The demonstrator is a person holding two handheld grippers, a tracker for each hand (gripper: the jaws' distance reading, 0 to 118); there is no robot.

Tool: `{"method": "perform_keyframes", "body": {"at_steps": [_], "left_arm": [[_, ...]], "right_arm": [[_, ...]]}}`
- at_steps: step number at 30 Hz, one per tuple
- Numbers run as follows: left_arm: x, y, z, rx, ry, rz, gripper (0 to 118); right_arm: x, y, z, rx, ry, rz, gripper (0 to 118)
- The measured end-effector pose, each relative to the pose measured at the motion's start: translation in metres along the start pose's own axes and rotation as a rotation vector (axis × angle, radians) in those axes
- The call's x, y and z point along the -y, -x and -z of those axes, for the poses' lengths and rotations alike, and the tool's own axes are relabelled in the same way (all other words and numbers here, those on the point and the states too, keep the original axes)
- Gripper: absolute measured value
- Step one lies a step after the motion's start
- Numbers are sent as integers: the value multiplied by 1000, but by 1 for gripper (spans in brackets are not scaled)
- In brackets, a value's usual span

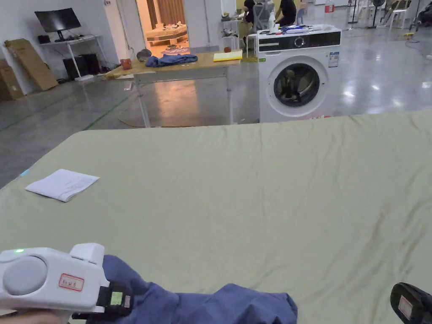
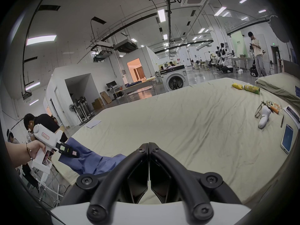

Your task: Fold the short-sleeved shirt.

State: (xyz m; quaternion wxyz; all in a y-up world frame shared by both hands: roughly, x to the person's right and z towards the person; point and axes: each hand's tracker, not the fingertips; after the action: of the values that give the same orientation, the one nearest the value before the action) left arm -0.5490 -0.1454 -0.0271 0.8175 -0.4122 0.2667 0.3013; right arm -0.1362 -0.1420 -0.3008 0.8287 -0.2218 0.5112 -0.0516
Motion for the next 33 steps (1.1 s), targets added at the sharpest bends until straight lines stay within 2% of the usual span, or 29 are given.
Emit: {"method": "perform_keyframes", "body": {"at_steps": [5, 7, 8, 9, 10, 11, 12, 13, 15, 18, 19, 20, 21, 22, 23, 24, 25, 29, 33], "left_arm": [[-13, -74, 39, 262, 52, -50, 2], [-14, -103, 67, 293, 109, -37, 4], [-13, -117, 81, 304, 131, -16, 10], [-12, -127, 96, 330, 158, -5, 24], [-10, -133, 110, 367, 190, -18, 55], [-8, -136, 120, 424, 228, -67, 71], [-6, -141, 128, 482, 265, -119, 76], [-5, -139, 129, 543, 251, -173, 76], [-8, -132, 125, 548, 204, -221, 76], [-7, -115, 96, 484, 76, -166, 76], [-6, -111, 84, 412, 36, -96, 75], [-3, -105, 72, 366, -1, -33, 68], [1, -103, 62, 355, -42, 40, 51], [6, -103, 52, 343, -83, 108, 26], [12, -104, 44, 281, -129, 169, 26], [17, -110, 40, 241, -147, 213, 18], [23, -113, 38, 185, -162, 249, 2], [30, -132, 53, 370, -103, 285, 1], [37, -168, 102, 353, -21, 348, 1]], "right_arm": [[-2, -15, -12, 27, -23, 6, 0], [-2, -22, -17, 43, -29, 16, 0], [-3, -25, -19, 51, -31, 18, 0], [-3, -28, -21, 61, -36, 19, 0], [-2, -30, -22, 70, -39, 20, 0], [-2, -32, -23, 79, -36, 22, 0], [-1, -34, -23, 84, -32, 26, 0], [-1, -37, -23, 87, -29, 32, 0], [-1, -37, -24, 88, -27, 39, 0], [-1, -37, -22, 89, -25, 34, 0], [-1, -37, -20, 86, -25, 34, 0], [0, -38, -19, 82, -24, 37, 0], [0, -38, -17, 78, -24, 39, 0], [0, -35, -16, 76, -23, 39, 0], [1, -34, -15, 74, -22, 39, 0], [1, -34, -14, 71, -20, 39, 0], [2, -32, -13, 68, -18, 39, 0], [3, -29, -13, 65, -10, 29, 0], [1, -29, -15, 72, -11, 23, 0]]}}
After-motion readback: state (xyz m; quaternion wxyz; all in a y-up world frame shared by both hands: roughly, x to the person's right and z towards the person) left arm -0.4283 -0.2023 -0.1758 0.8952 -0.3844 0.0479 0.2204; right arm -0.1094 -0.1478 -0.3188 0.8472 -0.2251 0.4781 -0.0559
